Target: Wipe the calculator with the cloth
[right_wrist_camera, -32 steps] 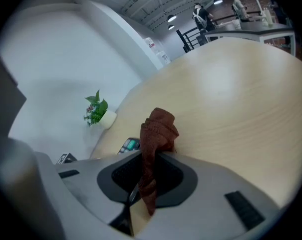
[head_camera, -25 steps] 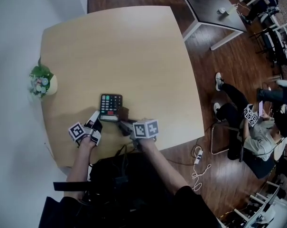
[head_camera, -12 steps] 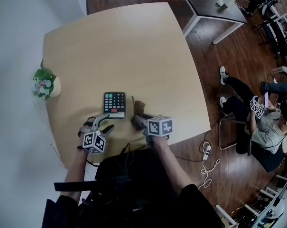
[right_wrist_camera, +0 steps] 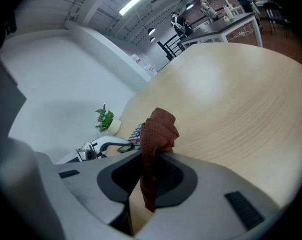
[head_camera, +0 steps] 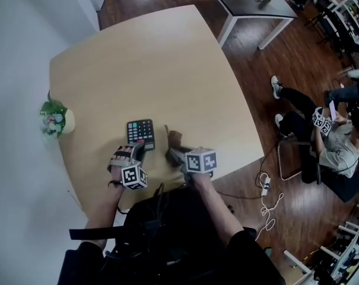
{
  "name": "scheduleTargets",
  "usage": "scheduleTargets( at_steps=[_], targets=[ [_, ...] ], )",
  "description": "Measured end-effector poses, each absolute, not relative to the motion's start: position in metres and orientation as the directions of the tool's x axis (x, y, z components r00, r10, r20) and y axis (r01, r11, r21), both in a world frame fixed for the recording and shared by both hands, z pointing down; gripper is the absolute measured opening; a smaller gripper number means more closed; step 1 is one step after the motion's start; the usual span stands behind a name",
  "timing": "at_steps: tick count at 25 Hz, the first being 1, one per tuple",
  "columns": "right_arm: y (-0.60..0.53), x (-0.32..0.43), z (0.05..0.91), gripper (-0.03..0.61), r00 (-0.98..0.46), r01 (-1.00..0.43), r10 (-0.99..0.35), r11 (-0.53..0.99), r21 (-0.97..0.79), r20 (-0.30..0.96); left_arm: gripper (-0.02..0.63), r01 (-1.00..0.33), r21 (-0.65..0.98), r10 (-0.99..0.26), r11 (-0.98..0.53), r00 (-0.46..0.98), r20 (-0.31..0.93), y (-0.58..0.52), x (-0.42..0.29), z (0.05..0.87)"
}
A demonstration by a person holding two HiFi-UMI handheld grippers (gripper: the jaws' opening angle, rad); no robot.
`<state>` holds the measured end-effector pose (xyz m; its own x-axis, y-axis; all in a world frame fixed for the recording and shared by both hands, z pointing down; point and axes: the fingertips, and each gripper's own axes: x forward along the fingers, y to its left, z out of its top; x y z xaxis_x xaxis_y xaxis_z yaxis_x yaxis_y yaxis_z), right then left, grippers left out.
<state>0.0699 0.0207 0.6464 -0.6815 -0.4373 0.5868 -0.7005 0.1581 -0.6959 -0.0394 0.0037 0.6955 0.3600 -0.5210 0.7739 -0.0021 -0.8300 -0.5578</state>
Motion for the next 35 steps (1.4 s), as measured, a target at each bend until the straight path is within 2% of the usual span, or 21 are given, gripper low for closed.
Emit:
scheduleTargets(
  at_steps=[1, 3, 5, 6, 7, 8, 9, 10, 12, 15, 17, 19, 24, 31, 33, 35],
  targets=[
    [0.020, 0.071, 0.646, 0.067, -0.681, -0.700, -0.441, 0.157, -0.696, 0.585, 0.095, -0.080, -0.539, -0.523, -0.839, 0.393, 0.756, -0.002, -0.037, 0.684],
    [0.019, 0.074, 0.644, 0.066, -0.680, -0.698, -0.449, 0.156, -0.698, 0.580, 0.079, -0.346, -0.397, -0.524, -0.850, 0.482, 0.702, -0.022, -0.040, 0.652],
    [0.015, 0.075, 0.641, 0.067, -0.683, -0.694, -0.457, 0.164, -0.701, 0.569, 0.070, -0.653, -0.051, -0.553, -0.756, 0.596, 0.582, -0.052, -0.059, 0.613],
    [0.012, 0.074, 0.639, 0.066, -0.689, -0.689, -0.460, 0.173, -0.704, 0.560, 0.066, -0.729, 0.190, -0.582, -0.657, 0.651, 0.487, -0.067, -0.073, 0.595],
    [0.008, 0.071, 0.634, 0.066, -0.700, -0.678, -0.460, 0.188, -0.710, 0.546, 0.061, -0.716, 0.440, -0.614, -0.543, 0.695, 0.374, -0.079, -0.088, 0.578],
    [0.003, 0.067, 0.626, 0.066, -0.717, -0.662, -0.459, 0.211, -0.720, 0.525, 0.061, -0.621, 0.652, -0.647, -0.435, 0.719, 0.254, -0.086, -0.102, 0.564],
    [-0.004, 0.060, 0.612, 0.066, -0.740, -0.637, -0.458, 0.243, -0.731, 0.493, 0.058, -0.482, 0.799, -0.674, -0.360, 0.726, 0.135, -0.088, -0.114, 0.551],
    [-0.013, 0.051, 0.593, 0.066, -0.767, -0.606, -0.457, 0.285, -0.743, 0.451, 0.060, -0.346, 0.879, -0.693, -0.329, 0.721, 0.024, -0.088, -0.122, 0.537],
    [-0.032, 0.027, 0.543, 0.066, -0.826, -0.527, -0.446, 0.394, -0.754, 0.344, 0.058, -0.194, 0.914, -0.699, -0.357, 0.705, -0.123, -0.082, -0.130, 0.512],
    [-0.048, -0.019, 0.462, 0.066, -0.916, -0.366, -0.360, 0.563, -0.741, 0.178, 0.058, -0.133, 0.881, -0.647, -0.453, 0.729, -0.223, -0.066, -0.124, 0.482],
    [-0.049, -0.048, 0.432, 0.067, -0.951, -0.289, -0.277, 0.633, -0.718, 0.138, 0.058, -0.095, 0.852, -0.601, -0.514, 0.749, -0.279, -0.054, -0.115, 0.464],
    [-0.050, -0.062, 0.428, 0.067, -0.954, -0.295, -0.242, 0.666, -0.685, 0.176, 0.060, -0.061, 0.826, -0.578, -0.560, 0.743, -0.338, -0.045, -0.111, 0.449],
    [-0.062, -0.051, 0.435, 0.067, -0.924, -0.382, -0.298, 0.664, -0.643, 0.241, 0.072, 0.046, 0.788, -0.558, -0.614, 0.681, -0.474, -0.032, -0.128, 0.431],
    [-0.083, 0.006, 0.450, 0.066, -0.789, -0.614, -0.463, 0.634, -0.470, 0.405, 0.067, 0.134, 0.803, -0.600, -0.580, 0.597, -0.532, -0.025, -0.146, 0.435],
    [-0.076, 0.001, 0.428, 0.066, -0.813, -0.582, -0.451, 0.663, -0.471, 0.369, 0.067, 0.153, 0.804, -0.603, -0.575, 0.585, -0.543, -0.025, -0.148, 0.435],
    [-0.059, -0.021, 0.395, 0.066, -0.883, -0.469, -0.373, 0.722, -0.509, 0.284, 0.067, 0.157, 0.803, -0.600, -0.575, 0.586, -0.544, -0.027, -0.146, 0.434]
  ],
)
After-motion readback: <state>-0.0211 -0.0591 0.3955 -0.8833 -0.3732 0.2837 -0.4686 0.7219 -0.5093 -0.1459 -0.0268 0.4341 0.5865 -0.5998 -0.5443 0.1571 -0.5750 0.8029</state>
